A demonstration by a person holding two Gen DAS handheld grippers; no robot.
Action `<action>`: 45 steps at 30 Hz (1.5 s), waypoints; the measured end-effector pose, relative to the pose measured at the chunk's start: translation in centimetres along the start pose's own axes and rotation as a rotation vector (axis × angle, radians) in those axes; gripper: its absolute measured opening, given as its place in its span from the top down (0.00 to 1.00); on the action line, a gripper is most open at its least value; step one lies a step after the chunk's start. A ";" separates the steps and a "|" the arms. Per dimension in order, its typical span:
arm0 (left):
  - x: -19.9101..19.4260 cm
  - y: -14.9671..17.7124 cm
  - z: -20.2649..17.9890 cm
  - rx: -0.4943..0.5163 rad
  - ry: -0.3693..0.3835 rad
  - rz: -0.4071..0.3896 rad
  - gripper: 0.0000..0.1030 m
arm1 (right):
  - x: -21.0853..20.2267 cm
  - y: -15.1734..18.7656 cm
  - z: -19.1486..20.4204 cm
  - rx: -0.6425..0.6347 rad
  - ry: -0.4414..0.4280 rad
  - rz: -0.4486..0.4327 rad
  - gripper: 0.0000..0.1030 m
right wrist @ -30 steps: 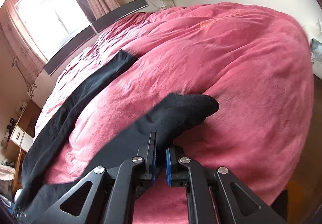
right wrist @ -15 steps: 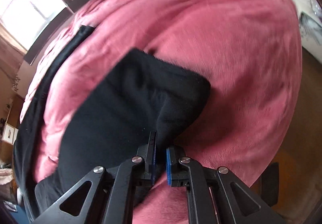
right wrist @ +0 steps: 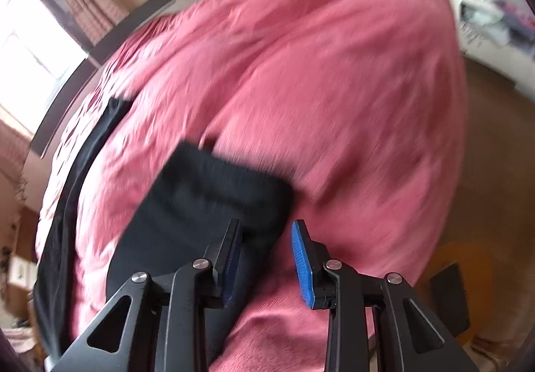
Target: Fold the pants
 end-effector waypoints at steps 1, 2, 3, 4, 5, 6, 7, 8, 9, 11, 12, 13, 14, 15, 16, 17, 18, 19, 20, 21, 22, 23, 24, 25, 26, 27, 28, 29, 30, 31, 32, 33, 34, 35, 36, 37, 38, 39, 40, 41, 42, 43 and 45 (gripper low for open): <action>-0.7 -0.4 0.0 0.008 -0.013 -0.033 0.74 | -0.5 -0.6 0.1 -0.001 0.015 -0.032 0.70; -1.4 -1.0 -0.3 0.034 -0.024 -0.076 0.73 | -1.0 -1.2 0.4 -0.006 0.022 -0.062 0.69; -1.8 -1.4 -1.0 0.068 -0.038 -0.100 0.73 | -1.9 -1.7 1.0 -0.025 0.016 -0.098 0.68; -1.9 -1.8 -1.7 0.103 -0.050 -0.112 0.72 | -2.4 -2.0 1.7 -0.043 0.007 -0.116 0.67; -1.8 -2.0 -2.9 0.141 -0.039 -0.113 0.70 | -3.0 -2.2 2.4 -0.064 -0.006 -0.137 0.67; -1.3 -2.0 -4.5 0.190 -0.007 -0.106 0.70 | -3.6 -2.4 3.4 -0.091 -0.025 -0.158 0.67; -0.9 -1.9 -6.0 0.228 0.014 -0.098 0.70 | -4.1 -2.5 5.0 -0.134 -0.060 -0.170 0.67; -0.2 -1.6 -7.5 0.266 0.033 -0.089 0.69 | -4.1 -2.6 6.5 -0.168 -0.094 -0.162 0.66; 0.7 -1.3 -9.2 0.302 0.058 -0.068 0.68 | -4.0 -2.3 7.7 -0.191 -0.122 -0.153 0.66; 2.9 -0.1 -12.6 0.366 0.110 -0.010 0.68 | -3.7 -2.3 10.3 -0.233 -0.212 -0.111 0.66; 3.7 0.6 -13.8 0.392 0.122 0.007 0.68 | -3.4 -2.3 11.5 -0.238 -0.262 -0.080 0.66; 4.8 1.1 -15.0 0.424 0.133 0.029 0.67 | -2.8 -2.4 13.1 -0.243 -0.314 -0.039 0.66; 6.2 1.8 -16.2 0.452 0.130 0.049 0.67 | -2.4 -2.4 13.9 -0.245 -0.336 -0.017 0.66; 7.3 2.3 -17.0 0.466 0.124 0.063 0.67 | -1.6 -2.5 15.2 -0.247 -0.359 0.012 0.66; 8.6 2.9 -17.6 0.476 0.121 0.083 0.67 | -0.8 -2.7 16.4 -0.254 -0.372 0.031 0.66; 9.7 3.4 -18.1 0.482 0.111 0.112 0.67 | -0.1 -3.0 17.5 -0.266 -0.377 0.043 0.66; 10.8 4.1 -18.6 0.478 0.098 0.139 0.67 | 0.7 -3.4 18.6 -0.278 -0.379 0.052 0.66; 11.6 4.4 -18.9 0.471 0.101 0.156 0.67 | 1.1 -3.6 19.4 -0.287 -0.379 0.055 0.66; 12.6 5.0 -19.1 0.467 0.105 0.181 0.67 | 1.5 -3.9 20.0 -0.294 -0.382 0.058 0.66; 13.4 5.2 -19.1 0.471 0.095 0.192 0.67 | 2.4 -4.3 21.2 -0.296 -0.394 0.071 0.66; 13.7 5.8 -19.2 0.482 0.078 0.196 0.67 | 3.1 -4.7 22.1 -0.295 -0.398 0.077 0.66; 14.3 6.1 -19.1 0.498 0.056 0.196 0.67 | 3.6 -5.0 22.8 -0.292 -0.399 0.080 0.66; 14.9 6.3 -19.0 0.514 0.030 0.198 0.67 | 4.2 -5.5 23.5 -0.288 -0.396 0.081 0.66; 15.3 6.6 -18.8 0.521 0.013 0.199 0.67 | 4.9 -6.1 24.4 -0.288 -0.389 0.076 0.66; 15.9 6.8 -18.7 0.525 0.000 0.199 0.67 | 5.3 -6.6 25.0 -0.294 -0.382 0.066 0.66; 16.1 6.9 -18.5 0.528 -0.005 0.197 0.67 | 5.8 -7.2 25.8 -0.302 -0.373 0.055 0.66; 16.3 7.1 -18.5 0.534 -0.011 0.193 0.67 | 6.4 -7.8 26.7 -0.308 -0.362 0.044 0.66; 16.5 7.3 -18.4 0.544 -0.018 0.187 0.66 | 6.9 -8.2 27.4 -0.307 -0.358 0.039 0.66; 16.7 7.5 -18.3 0.555 -0.021 0.181 0.66 | 7.5 -8.8 28.1 -0.299 -0.359 0.040 0.66; 16.7 7.6 -18.3 0.568 -0.023 0.176 0.66 | 8.2 -9.3 28.7 -0.288 -0.360 0.041 0.66; 16.7 7.8 -18.4 0.586 -0.030 0.165 0.66 | 8.7 -9.8 29.0 -0.280 -0.356 0.038 0.66; 16.6 7.9 -18.5 0.597 -0.033 0.157 0.66 | 9.6 -10.3 29.6 -0.263 -0.356 0.040 0.66; 16.5 8.1 -18.5 0.606 -0.032 0.151 0.66 | 10.3 -10.7 29.8 -0.244 -0.364 0.046 0.66; 16.5 8.3 -18.7 0.616 -0.029 0.148 0.66 | 10.9 -11.2 30.1 -0.229 -0.369 0.052 0.66; 16.5 8.4 -18.7 0.619 -0.027 0.147 0.66 | 11.7 -11.6 30.4 -0.205 -0.373 0.060 0.66; 16.4 8.5 -18.8 0.619 -0.025 0.145 0.66 | 12.5 -12.0 30.6 -0.174 -0.376 0.071 0.66; 16.4 8.5 -18.8 0.618 -0.020 0.147 0.66 | 13.4 -12.4 30.7 -0.137 -0.382 0.083 0.65; 16.4 8.5 -18.9 0.618 -0.018 0.150 0.66 | 13.8 -12.6 30.8 -0.118 -0.389 0.089 0.65; 16.4 8.5 -18.9 0.617 -0.016 0.152 0.66 | 14.4 -12.9 31.0 -0.098 -0.393 0.093 0.65; 16.4 8.5 -19.0 0.615 -0.009 0.151 0.66 | 14.9 -13.1 31.2 -0.087 -0.391 0.092 0.65; 16.4 8.4 -19.1 0.616 -0.005 0.152 0.66 | 15.4 -13.3 31.4 -0.077 -0.389 0.094 0.65; 16.4 8.5 -19.2 0.620 -0.002 0.155 0.66 | 16.0 -13.4 31.6 -0.070 -0.384 0.102 0.65; 16.4 8.6 -19.5 0.629 0.008 0.154 0.66 | 16.9 -13.5 31.9 -0.066 -0.360 0.108 0.66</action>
Point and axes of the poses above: each gripper's, at about its wrist camera, not at the fingertips, and x roughly the way its jaws point, z to its left, y to its underside, the point moved 5 cm from there along x, roughly the way its jaws point, and after that the axes turned 9 degrees about y, right-handed, at the moved point
